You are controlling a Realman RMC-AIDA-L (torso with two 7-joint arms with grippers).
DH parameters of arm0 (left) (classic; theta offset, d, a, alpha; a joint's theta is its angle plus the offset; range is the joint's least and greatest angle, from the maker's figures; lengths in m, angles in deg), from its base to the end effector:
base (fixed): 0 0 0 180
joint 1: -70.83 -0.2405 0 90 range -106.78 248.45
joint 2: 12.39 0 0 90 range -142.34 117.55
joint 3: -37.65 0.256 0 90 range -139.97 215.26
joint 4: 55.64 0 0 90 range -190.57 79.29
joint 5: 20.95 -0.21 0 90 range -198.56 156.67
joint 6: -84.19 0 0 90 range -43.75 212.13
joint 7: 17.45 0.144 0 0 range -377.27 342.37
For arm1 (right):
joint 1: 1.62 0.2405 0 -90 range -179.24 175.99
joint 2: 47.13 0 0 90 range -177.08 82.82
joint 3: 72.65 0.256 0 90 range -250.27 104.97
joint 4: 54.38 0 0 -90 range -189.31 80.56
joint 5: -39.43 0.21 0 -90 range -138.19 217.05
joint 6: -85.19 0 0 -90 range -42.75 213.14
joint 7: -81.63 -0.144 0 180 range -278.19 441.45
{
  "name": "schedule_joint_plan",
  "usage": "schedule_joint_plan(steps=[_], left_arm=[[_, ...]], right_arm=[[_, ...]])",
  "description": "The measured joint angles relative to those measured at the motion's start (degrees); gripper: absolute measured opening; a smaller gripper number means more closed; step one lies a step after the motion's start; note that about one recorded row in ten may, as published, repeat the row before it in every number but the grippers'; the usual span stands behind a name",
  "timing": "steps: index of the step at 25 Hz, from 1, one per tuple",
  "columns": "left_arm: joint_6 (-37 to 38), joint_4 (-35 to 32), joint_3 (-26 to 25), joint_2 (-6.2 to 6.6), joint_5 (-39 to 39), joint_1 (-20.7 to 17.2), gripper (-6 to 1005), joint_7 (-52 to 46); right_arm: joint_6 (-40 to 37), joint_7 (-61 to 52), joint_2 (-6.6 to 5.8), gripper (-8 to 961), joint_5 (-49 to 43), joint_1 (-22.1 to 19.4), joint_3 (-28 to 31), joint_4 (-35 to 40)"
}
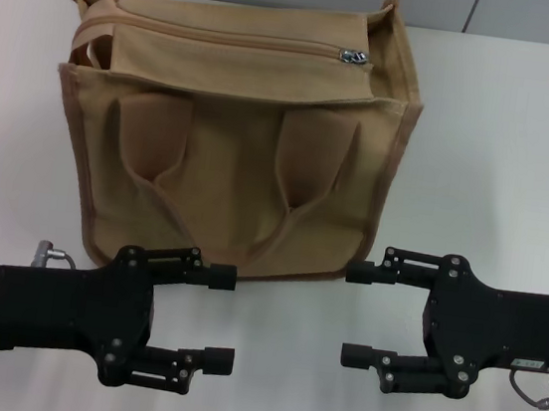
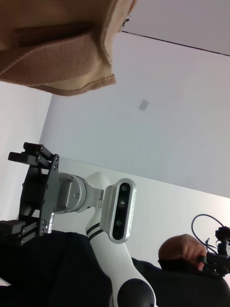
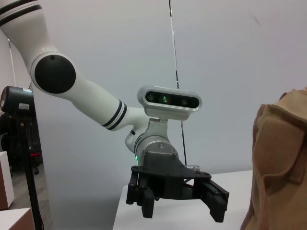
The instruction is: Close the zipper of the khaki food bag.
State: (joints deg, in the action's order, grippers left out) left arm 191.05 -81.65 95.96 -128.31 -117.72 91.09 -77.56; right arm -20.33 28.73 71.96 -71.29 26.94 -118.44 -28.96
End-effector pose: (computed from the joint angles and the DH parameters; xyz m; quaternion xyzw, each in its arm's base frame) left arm -0.2723 0.2308 -0.0174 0.9248 0.1276 0.3584 0.0064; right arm 0.2472 0.2615 -0.0330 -0.9415 0.0385 0.3349 0.0008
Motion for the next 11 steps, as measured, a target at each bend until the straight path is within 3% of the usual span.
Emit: schedule_joint_plan(steps=[11], left_arm=[[0.0, 0.0, -0.1, -0.10, 0.0, 0.0, 805, 0.5]], right_arm=[[0.0, 0.0, 0.00, 752, 0.0, 0.1, 0.0, 0.1]])
